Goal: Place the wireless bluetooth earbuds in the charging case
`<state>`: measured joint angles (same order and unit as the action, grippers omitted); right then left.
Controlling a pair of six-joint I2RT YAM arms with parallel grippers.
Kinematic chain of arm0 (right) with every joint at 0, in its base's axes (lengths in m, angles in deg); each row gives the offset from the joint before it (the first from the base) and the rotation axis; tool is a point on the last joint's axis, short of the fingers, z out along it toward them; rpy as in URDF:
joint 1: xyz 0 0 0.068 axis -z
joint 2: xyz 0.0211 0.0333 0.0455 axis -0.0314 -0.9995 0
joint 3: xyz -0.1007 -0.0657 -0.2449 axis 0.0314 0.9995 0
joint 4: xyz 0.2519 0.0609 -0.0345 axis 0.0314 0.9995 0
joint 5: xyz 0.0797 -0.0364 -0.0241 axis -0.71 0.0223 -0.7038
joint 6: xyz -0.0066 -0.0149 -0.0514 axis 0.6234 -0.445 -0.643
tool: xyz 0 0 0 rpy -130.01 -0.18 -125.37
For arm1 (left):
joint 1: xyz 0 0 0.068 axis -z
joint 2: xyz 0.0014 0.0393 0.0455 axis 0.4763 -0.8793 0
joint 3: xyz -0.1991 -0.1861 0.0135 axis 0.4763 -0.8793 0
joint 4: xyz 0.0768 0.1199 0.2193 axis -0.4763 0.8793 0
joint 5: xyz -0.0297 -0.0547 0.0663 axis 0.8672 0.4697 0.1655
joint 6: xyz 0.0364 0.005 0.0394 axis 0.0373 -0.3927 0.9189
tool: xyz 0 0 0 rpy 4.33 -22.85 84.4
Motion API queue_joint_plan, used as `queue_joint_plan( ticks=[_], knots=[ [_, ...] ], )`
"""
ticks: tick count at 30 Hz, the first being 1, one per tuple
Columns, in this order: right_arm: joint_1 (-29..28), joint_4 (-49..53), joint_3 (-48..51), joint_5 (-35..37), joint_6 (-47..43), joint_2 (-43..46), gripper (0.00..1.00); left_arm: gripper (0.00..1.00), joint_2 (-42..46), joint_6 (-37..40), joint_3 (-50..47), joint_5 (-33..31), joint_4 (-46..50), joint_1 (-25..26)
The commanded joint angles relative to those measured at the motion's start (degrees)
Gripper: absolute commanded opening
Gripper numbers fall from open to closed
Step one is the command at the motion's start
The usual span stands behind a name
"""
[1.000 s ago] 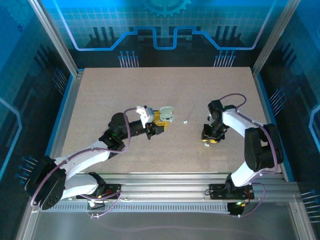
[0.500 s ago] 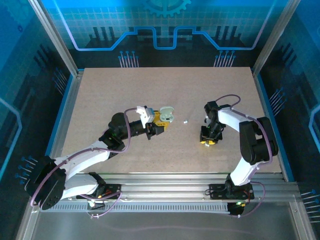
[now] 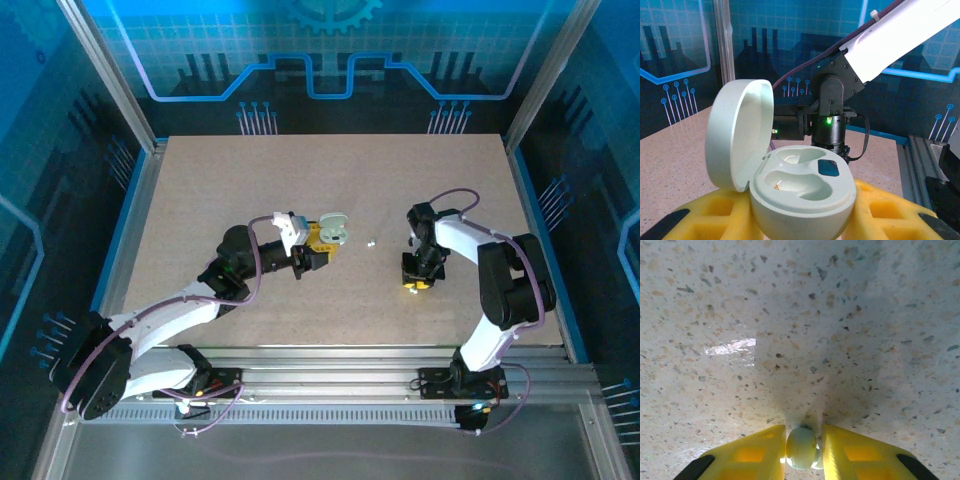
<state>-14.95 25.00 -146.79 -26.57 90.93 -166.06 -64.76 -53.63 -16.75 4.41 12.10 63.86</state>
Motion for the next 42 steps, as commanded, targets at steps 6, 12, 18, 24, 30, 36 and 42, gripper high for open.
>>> queue_joint_plan(
  ticks=[6,12,18,24,30,36,42],
  knots=[
    [-0.7,1.8,-1.7,-0.1,-1.9,-2.1,0.25,0.35,0.7,-0.2,0.2,0.2,-0.7,0.3],
    [-0.7,1.9,-1.7,-0.2,-2.2,-2.3,0.22,0.35,0.6,-0.2,0.3,0.1,-0.5,0.3],
    [-0.7,2.1,-1.7,-1.8,-2.5,-1.8,0.18,0.35,0.3,-0.2,0.4,0.2,-0.7,0.3],
    [0.0,1.9,-2.2,-9.8,-3.6,5.6,0.17,0.36,0.7,0.4,0.1,-1.5,-0.6,0.3],
    [1.4,-5.2,-2.3,-37.2,-3.0,13.5,0.18,0.35,1.4,2.4,0.1,-4.4,1.0,0.3],
    [1.4,-12.2,-3.5,-58.8,0.4,14.3,0.18,0.35,2.3,4.2,-0.5,-6.5,2.7,0.3],
    [0.7,-14.7,-5.1,-68.9,1.4,14.1,0.18,0.35,2.8,5.6,-0.4,-7.4,4.0,0.4]
  ],
)
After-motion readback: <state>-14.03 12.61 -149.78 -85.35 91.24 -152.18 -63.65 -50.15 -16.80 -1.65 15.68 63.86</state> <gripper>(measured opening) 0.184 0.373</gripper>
